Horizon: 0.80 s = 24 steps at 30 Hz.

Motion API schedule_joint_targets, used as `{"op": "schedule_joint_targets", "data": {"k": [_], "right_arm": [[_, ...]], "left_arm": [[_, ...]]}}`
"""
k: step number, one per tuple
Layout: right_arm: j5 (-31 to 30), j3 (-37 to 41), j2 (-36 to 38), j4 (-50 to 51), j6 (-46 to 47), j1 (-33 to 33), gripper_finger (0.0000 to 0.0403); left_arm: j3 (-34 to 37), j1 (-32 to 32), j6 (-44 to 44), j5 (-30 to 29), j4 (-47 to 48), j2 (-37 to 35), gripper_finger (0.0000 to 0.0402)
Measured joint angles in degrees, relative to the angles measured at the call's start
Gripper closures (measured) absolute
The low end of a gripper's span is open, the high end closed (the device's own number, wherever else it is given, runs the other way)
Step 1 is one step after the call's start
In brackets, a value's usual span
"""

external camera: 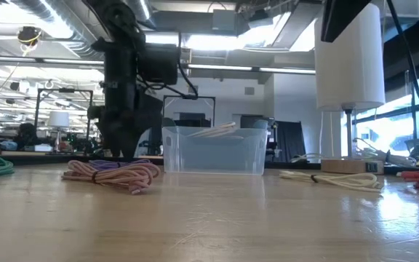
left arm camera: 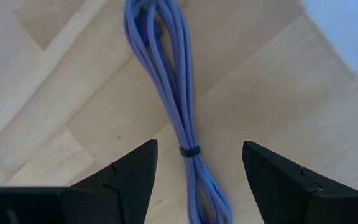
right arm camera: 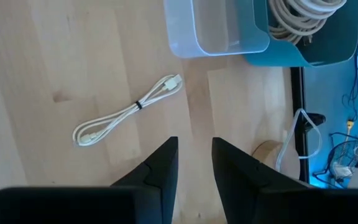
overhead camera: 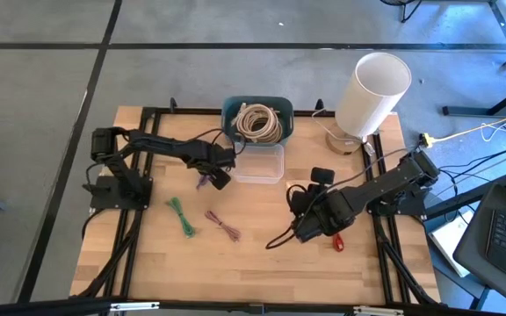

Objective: Pick & Place USB Port
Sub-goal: Put the purple charger cable into the transparent bin

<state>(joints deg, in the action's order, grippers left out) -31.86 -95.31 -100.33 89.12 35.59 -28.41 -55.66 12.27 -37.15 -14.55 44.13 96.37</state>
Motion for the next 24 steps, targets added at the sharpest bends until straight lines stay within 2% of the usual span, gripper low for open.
{"op": "schedule_joint_targets", "data": {"k": [8,11,14,19,20,24], "right_arm": [[-0.1,0.0,0.0,0.1,1.0,-2.4,0.0302],[-0.1,0.0,0.0,0.3,1.8,-3.4,0.0302],[0.0,0.0,0.0,0.7,2.1,-4.4,0.0302],[0.0,0.0,0.0,0.6,2.1,-5.6,0.0302],[-0.1,0.0,0.0,0.6,2.2,-5.7,0.0302],[0.0,0.0,0.0,0.9,3.5,-6.3,0.0302]], "left_arm": [[0.0,0.1,1.0,-0.2,0.4,3.3,0.0172],[0.8,0.1,2.5,-0.3,-0.6,3.6,0.0184],[2.5,0.0,2.3,0.3,-1.7,3.3,0.0229],[4.9,-0.5,0.7,0.2,-2.2,2.0,0.0365],[5.2,-0.9,0.5,-0.6,-1.7,1.5,0.0379],[5.9,-2.7,-0.9,-2.4,4.9,-2.1,0.0385]]}}
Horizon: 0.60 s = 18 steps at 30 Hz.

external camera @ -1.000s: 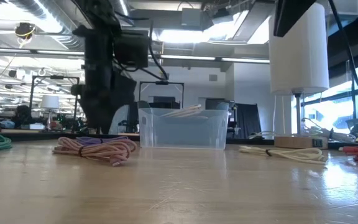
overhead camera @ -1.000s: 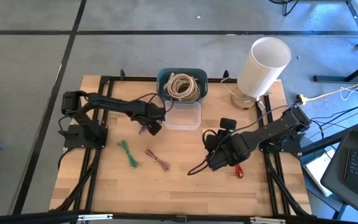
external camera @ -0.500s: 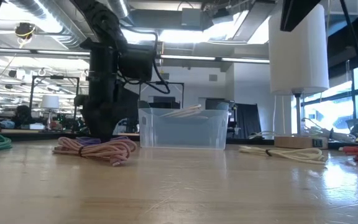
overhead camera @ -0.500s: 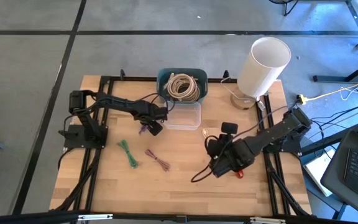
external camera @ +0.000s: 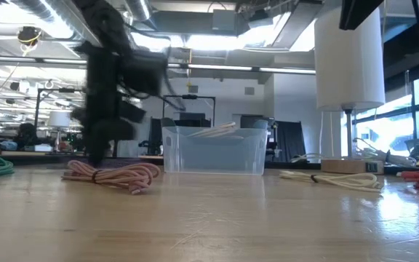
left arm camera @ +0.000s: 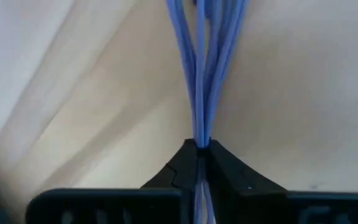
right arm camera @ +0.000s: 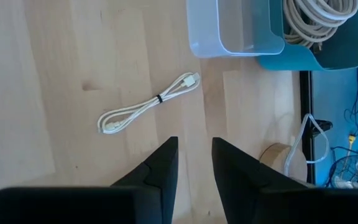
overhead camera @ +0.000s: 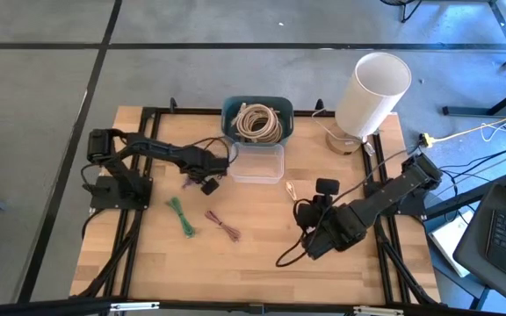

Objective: Pick & Place USB Port
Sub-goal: Put the purple charger cable into the transparent bin

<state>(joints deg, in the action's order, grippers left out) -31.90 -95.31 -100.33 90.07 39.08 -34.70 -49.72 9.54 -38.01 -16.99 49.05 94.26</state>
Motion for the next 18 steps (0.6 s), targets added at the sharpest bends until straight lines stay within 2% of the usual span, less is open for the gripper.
{"op": "schedule_joint_targets", "data": {"k": [6,10,12,14,18], "right_arm": [[-0.2,0.0,0.0,-0.1,-0.1,-1.2,0.0302],[-1.6,0.0,0.0,-0.1,-0.4,-1.1,0.0302],[-1.8,0.0,0.0,0.0,-0.6,-1.1,0.0302],[-2.6,0.0,0.0,-0.1,-0.6,-1.1,0.0302],[-3.1,0.0,0.0,-0.1,-0.7,-1.1,0.0302]], "left_arm": [[-0.1,-5.2,-7.4,-2.1,10.4,-12.4,0.0394],[-0.3,-9.7,-10.6,-4.0,6.1,-22.0,0.0392],[-0.3,-11.3,-8.9,-5.1,0.5,-25.6,0.0393],[-0.3,-12.2,-3.3,-4.7,-8.1,-28.4,0.0394],[-0.3,-11.3,10.4,1.2,-27.1,-30.6,0.0395]]}}
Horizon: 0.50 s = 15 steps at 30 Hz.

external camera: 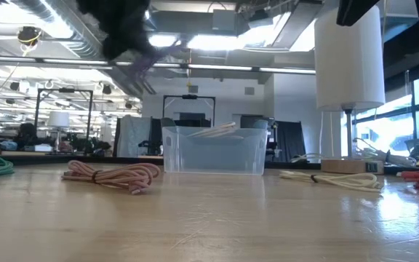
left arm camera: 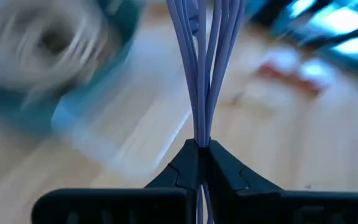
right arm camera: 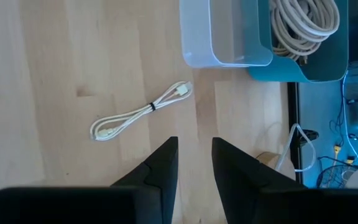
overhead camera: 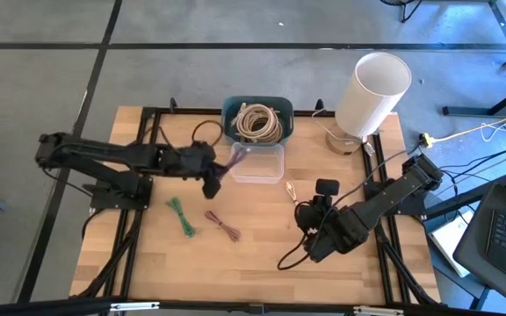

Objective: Pick & Place USB Port
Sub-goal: Put the purple charger cable into the transparent bin

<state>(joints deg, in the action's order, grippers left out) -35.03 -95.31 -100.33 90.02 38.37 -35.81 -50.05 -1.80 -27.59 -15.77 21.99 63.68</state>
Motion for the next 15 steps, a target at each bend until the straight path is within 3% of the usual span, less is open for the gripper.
{"op": "schedule_joint_targets", "data": {"k": [4,9,15], "right_arm": [[0.1,0.0,0.0,0.0,0.1,0.0,0.0302],[0.1,0.0,0.0,0.0,0.0,0.1,0.0302],[0.1,0.0,0.0,0.0,0.2,0.4,0.0302]], "left_arm": [[-3.5,3.5,9.0,5.5,-4.8,1.2,0.0395],[-14.2,9.5,17.9,7.4,5.5,8.1,0.0395],[-31.5,15.4,34.1,8.6,20.3,22.2,0.0395]]}}
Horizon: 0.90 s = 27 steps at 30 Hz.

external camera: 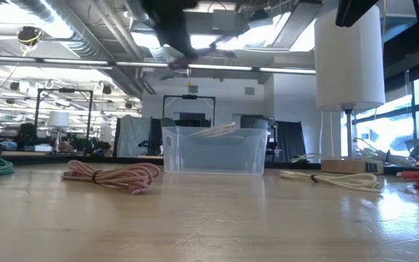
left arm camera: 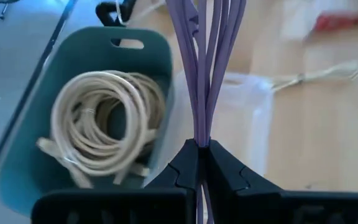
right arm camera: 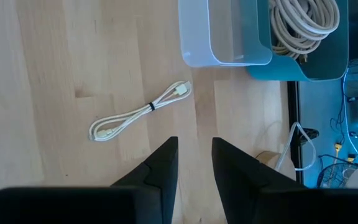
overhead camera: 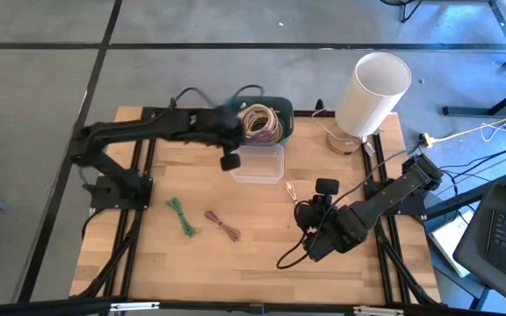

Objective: Pick & Place USB Port
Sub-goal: Put the purple charger cable into the transparent bin

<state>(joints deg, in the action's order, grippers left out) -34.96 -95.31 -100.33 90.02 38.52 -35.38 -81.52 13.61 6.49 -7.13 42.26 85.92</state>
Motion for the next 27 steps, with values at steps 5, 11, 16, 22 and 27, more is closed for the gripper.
{"op": "schedule_joint_targets", "data": {"k": [5,11,16,22,27], "right_arm": [[0.4,0.0,0.0,0.0,1.4,0.0,0.0302],[2.0,0.0,0.0,0.0,1.6,-0.5,0.0302],[2.1,0.0,0.0,0.0,1.2,-0.5,0.0302],[2.1,0.0,0.0,0.0,1.2,-0.5,0.0302],[2.1,0.0,0.0,0.0,1.4,-0.5,0.0302]], "left_arm": [[-10.3,1.8,12.0,-2.7,8.8,10.7,0.0395],[-12.7,2.1,14.2,-2.8,13.9,18.4,0.0395],[-12.7,2.2,14.4,-3.8,14.8,22.4,0.0395],[-12.7,2.5,15.9,-3.7,10.0,24.9,0.0395],[-12.7,3.2,16.5,-1.2,7.6,26.1,0.0395]]}}
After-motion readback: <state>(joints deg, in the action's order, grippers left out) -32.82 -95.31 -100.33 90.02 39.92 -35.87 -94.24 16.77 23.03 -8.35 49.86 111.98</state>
